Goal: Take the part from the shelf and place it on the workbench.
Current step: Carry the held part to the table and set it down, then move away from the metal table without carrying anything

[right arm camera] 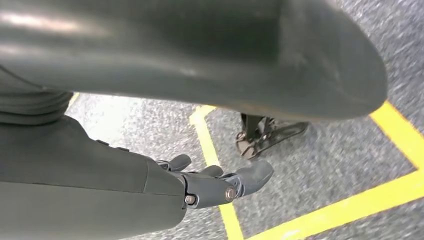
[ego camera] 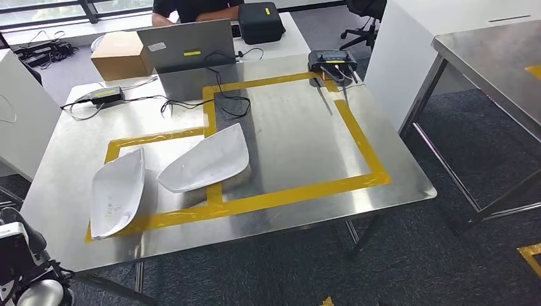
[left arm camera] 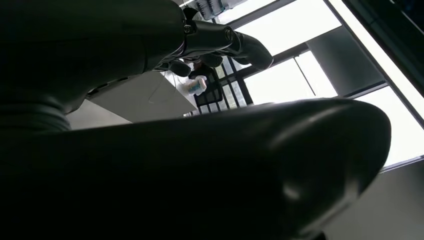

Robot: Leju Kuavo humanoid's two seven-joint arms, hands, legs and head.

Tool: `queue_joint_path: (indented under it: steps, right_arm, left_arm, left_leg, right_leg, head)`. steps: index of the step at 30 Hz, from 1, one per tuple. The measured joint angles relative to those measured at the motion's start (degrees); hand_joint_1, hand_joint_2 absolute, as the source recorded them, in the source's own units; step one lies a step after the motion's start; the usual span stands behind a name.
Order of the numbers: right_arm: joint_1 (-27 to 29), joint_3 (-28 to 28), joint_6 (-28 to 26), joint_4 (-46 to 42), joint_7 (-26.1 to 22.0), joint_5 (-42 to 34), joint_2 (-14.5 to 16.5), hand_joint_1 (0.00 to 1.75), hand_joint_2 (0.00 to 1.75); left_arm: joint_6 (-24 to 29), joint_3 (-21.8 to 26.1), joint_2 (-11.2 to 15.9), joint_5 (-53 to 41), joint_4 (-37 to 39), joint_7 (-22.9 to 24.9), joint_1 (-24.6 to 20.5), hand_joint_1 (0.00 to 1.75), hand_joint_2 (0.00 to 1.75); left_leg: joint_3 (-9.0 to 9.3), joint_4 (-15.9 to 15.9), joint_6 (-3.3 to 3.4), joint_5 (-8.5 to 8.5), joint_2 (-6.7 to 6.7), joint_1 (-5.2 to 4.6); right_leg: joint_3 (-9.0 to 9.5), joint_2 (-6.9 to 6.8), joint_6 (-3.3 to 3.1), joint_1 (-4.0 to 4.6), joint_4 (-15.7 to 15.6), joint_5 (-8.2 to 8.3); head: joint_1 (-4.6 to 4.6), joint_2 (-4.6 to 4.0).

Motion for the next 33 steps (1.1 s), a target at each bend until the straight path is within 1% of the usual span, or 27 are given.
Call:
queue_joint_path:
  steps: [2,3,4,5,6,7,9,10,11,13,14,15,16,17,18,19,20,21,22,23,24,25,26,28,29,30,33]
  right_arm:
    - [0.0,0.0,-0.6,0.0,-0.1,-0.5,0.4,0.00,0.00]
    - [0.0,-0.1,-0.9,0.0,-0.3,-0.8,0.7,0.00,0.00]
    - [0.0,-0.2,-1.3,0.0,-0.4,-1.1,1.1,0.00,0.00]
    - [0.0,-0.4,-1.6,0.0,-0.5,-1.3,1.4,0.00,0.00]
    - [0.0,-0.5,-1.9,0.0,-0.5,-1.4,1.7,0.00,0.00]
    - [0.0,-0.6,-2.0,0.0,-0.4,-1.4,2.0,0.00,0.00]
    - [-0.1,-0.6,-2.3,0.0,0.1,-1.4,2.6,0.00,0.00]
    - [-0.1,-0.7,-2.4,0.0,0.5,-1.4,2.8,0.00,0.00]
    - [-0.1,-0.8,-2.6,0.0,0.8,-1.6,3.0,0.00,0.00]
    - [-0.1,-1.1,-3.3,0.0,1.3,-2.1,3.3,0.00,0.00]
    - [-0.1,-1.3,-3.7,0.0,1.4,-2.3,3.4,0.00,0.00]
    - [-0.1,-1.5,-3.9,0.0,1.5,-2.5,3.6,0.00,0.00]
    - [-0.2,-1.7,-4.0,0.0,1.6,-2.5,3.7,0.00,0.00]
    - [-0.2,-1.8,-3.9,0.0,1.6,-2.3,3.9,0.00,0.00]
    - [-0.2,-1.9,-3.7,0.0,1.7,-1.9,4.1,0.00,0.00]
    - [-0.2,-1.9,-3.4,0.0,1.7,-1.4,4.1,0.00,0.00]
    - [-0.2,-1.9,-2.9,0.0,1.6,-1.0,4.2,0.00,0.00]
    - [-0.2,-1.9,-2.5,0.0,1.2,-0.7,4.2,0.00,0.00]
    - [-0.2,-1.9,-1.9,0.0,0.5,-0.5,4.2,0.00,0.00]
    - [-0.3,-1.8,-1.3,0.0,-0.3,-0.3,4.2,0.00,0.00]
    - [-0.4,-1.8,-0.6,0.0,-1.3,-0.1,4.2,0.00,0.00]
    - [-0.5,-1.8,0.1,0.0,-2.3,0.1,4.2,0.00,0.00]
    - [-0.6,-1.7,0.7,0.0,-3.2,0.2,4.2,0.00,0.00]
    - [-0.8,-1.5,1.8,0.0,-4.9,0.3,4.2,0.00,0.00]
    - [-0.9,-1.4,2.3,0.0,-5.5,0.5,4.2,0.00,0.00]
    - [-1.1,-1.2,2.7,0.0,-6.0,0.8,4.2,0.00,0.00]
    - [-1.8,-0.3,2.9,0.0,-5.6,2.6,4.0,0.00,0.00]
  left_arm:
    - [0.7,0.9,0.8,-1.0,-3.9,0.4,2.4,0.00,0.00]
    - [0.9,1.3,1.1,-1.7,-5.9,0.8,3.7,0.00,0.00]
    - [1.0,1.8,1.3,-2.4,-7.8,1.3,4.9,0.00,0.00]
    - [1.0,2.1,1.5,-2.9,-9.7,1.8,6.1,0.00,0.00]
    - [0.9,2.4,1.7,-3.2,-11.4,2.2,7.1,0.00,0.00]
    - [0.7,2.6,1.9,-3.6,-13.1,2.5,7.9,0.00,0.00]
    - [0.3,3.0,2.3,-4.9,-16.3,2.9,9.2,0.00,0.00]
    - [0.0,3.1,2.5,-5.8,-17.8,3.2,9.9,0.00,0.00]
    - [-0.3,3.2,2.6,-7.0,-19.2,3.5,10.4,0.00,0.00]
    - [-0.8,3.3,2.5,-9.7,-22.1,4.7,11.3,0.00,0.00]
    - [-1.0,3.3,2.3,-11.0,-23.4,5.3,11.6,0.00,0.00]
    - [-1.0,3.3,2.1,-12.0,-24.6,5.8,11.9,0.00,0.00]
    - [-1.1,3.3,2.0,-12.7,-25.8,6.1,12.4,0.00,0.00]
    - [-1.1,3.3,1.8,-13.1,-26.9,6.3,13.0,0.00,0.00]
    - [-1.1,3.4,1.8,-13.5,-28.0,6.4,13.7,0.00,0.00]
    - [-1.1,3.4,1.7,-13.9,-28.9,6.5,14.4,0.00,0.00]
    - [-1.1,3.5,1.7,-14.4,-29.7,6.6,15.0,0.00,0.00]
    - [-1.1,3.7,1.7,-14.9,-30.4,6.7,15.6,0.00,0.00]
    - [-1.1,3.9,1.6,-15.4,-31.0,6.9,16.1,0.00,0.00]
    - [-1.1,4.2,1.5,-15.7,-31.6,7.2,16.7,0.00,0.00]
    - [-1.1,4.5,1.4,-15.9,-32.1,7.4,17.2,0.00,0.00]
    - [-1.2,4.9,1.3,-15.9,-32.4,7.6,17.5,0.00,0.00]
    - [-1.3,5.4,1.2,-15.7,-32.5,7.7,17.7,0.00,0.00]
    - [-1.7,6.2,1.0,-15.1,-32.4,7.9,18.0,0.00,0.00]
    - [-2.1,6.7,0.9,-14.8,-32.0,8.0,18.0,0.00,0.00]
    - [-2.6,7.2,0.9,-14.7,-31.4,8.1,18.0,0.00,0.00]
    - [-4.4,8.4,0.4,-15.6,-27.8,9.4,17.4,0.00,0.00]
  left_leg:
    - [-1.83,6.8,-0.21,-5.99,-0.03,-0.03]
    - [-2.41,10.3,-0.26,-8.14,-0.04,-0.06]
    - [-2.32,12.7,-0.24,-9.10,-0.05,-0.11]
    - [-1.29,13.2,-0.12,-8.86,-0.05,-0.15]
    - [0.80,11.5,0.11,-7.77,-0.06,-0.21]
    - [3.89,7.9,0.45,-6.60,-0.06,-0.32]
    - [9.74,0.0,1.04,-5.92,-0.07,-0.69]
    - [11.26,-2.5,1.26,-6.11,-0.08,-0.88]
    - [11.64,-3.4,1.44,-6.31,-0.09,-1.08]
    - [11.01,-3.8,2.13,-5.51,0.00,-1.03]
    - [10.60,-3.8,2.62,-4.95,0.10,-0.93]
    - [10.06,-4.0,3.08,-4.32,0.20,-0.77]
    - [9.42,-4.1,3.39,-3.69,0.34,-0.69]
    - [8.68,-4.0,3.61,-3.09,0.41,-0.70]
    - [7.95,-4.0,3.66,-2.48,0.51,-0.72]
    - [7.16,-3.9,3.64,-1.82,0.60,-0.74]
    - [6.31,-3.7,3.56,-1.17,0.64,-0.76]
    - [5.46,-3.5,3.44,-0.58,0.64,-0.75]
    - [4.60,-3.2,3.26,-0.04,0.64,-0.75]
    - [3.88,-2.9,3.02,0.41,0.63,-0.77]
    - [3.36,-2.7,2.73,0.83,0.63,-0.82]
    - [3.07,-2.5,2.38,1.23,0.64,-0.89]
    - [2.94,-2.5,2.01,1.69,0.66,-0.94]
    - [2.87,-2.8,1.27,2.60,0.64,-0.85]
    - [2.58,-2.6,0.93,2.15,0.54,-0.76]
    - [2.09,-1.6,0.63,0.62,0.42,-0.66]
    - [0.10,7.0,-0.11,-7.66,0.22,-0.49]
  right_leg:
    - [-1.36,-0.07,-0.57,0.15,0.0,1.09]
    - [-2.10,-0.08,-0.66,0.29,0.0,1.63]
    - [-2.82,-0.09,-0.69,0.44,0.1,2.15]
    - [-3.45,-0.12,-0.67,0.57,0.1,2.66]
    - [-4.02,-0.15,-0.61,0.68,0.1,3.15]
    - [-4.50,-0.18,-0.50,0.75,0.2,3.63]
    - [-5.16,-0.24,-0.05,0.91,0.2,4.53]
    - [-5.23,-0.26,0.27,0.93,0.2,4.92]
    - [-5.22,-0.27,0.63,0.91,0.0,5.32]
    - [-5.17,-0.21,1.41,0.81,-0.1,5.81]
    - [-5.46,-0.17,1.72,0.78,0.4,5.02]
    - [-5.98,-0.13,1.99,0.78,1.8,3.18]
    - [-6.74,-0.10,2.16,0.71,4.3,0.44]
    - [-7.59,-0.11,2.32,0.73,7.7,-2.65]
    - [-8.21,-0.11,2.47,0.71,11.3,-4.94]
    - [-8.35,-0.12,2.58,0.70,14.0,-5.88]
    - [-7.75,-0.12,2.62,0.70,15.3,-5.47]
    - [-6.23,-0.13,2.60,0.69,14.6,-4.04]
    - [-3.72,-0.13,2.50,0.69,11.9,-2.43]
    - [-0.66,-0.13,2.30,0.71,7.8,-1.88]
    - [2.11,-0.10,2.03,0.81,3.8,-1.91]
    - [3.95,-0.06,1.72,0.91,0.7,-2.38]
    - [4.72,-0.02,1.37,1.05,-1.0,-2.94]
    - [4.19,-0.11,0.57,1.14,-1.6,-2.30]
    - [3.75,-0.27,0.10,1.08,-1.7,-1.66]
    - [3.17,-0.47,-0.35,0.99,-1.8,-0.93]
    - [0.59,-0.81,-0.94,0.92,-1.9,1.35]
  head:
    - [-0.13,0.00]
    - [-0.18,0.00]
    - [-0.19,0.01]
    - [-0.19,0.01]
    - [-0.18,0.00]
    - [-0.18,0.00]
    - [-0.13,0.00]
    - [-0.15,0.00]
    - [-0.18,0.00]
    - [-0.30,-0.01]
    - [-0.27,-0.01]
    - [-0.22,-0.01]
    - [-0.16,-0.01]
    - [-0.09,-0.01]
    - [-0.07,-0.01]
    - [-0.07,-0.01]
    - [-0.06,-0.01]
    - [-0.05,-0.01]
    - [-0.04,0.00]
    - [-0.02,-0.01]
    - [-0.03,0.00]
    - [-0.01,0.00]
    - [-0.01,0.00]
    - [0.04,0.00]
    - [0.00,0.00]
    - [-0.05,0.00]
    - [-0.34,0.01]
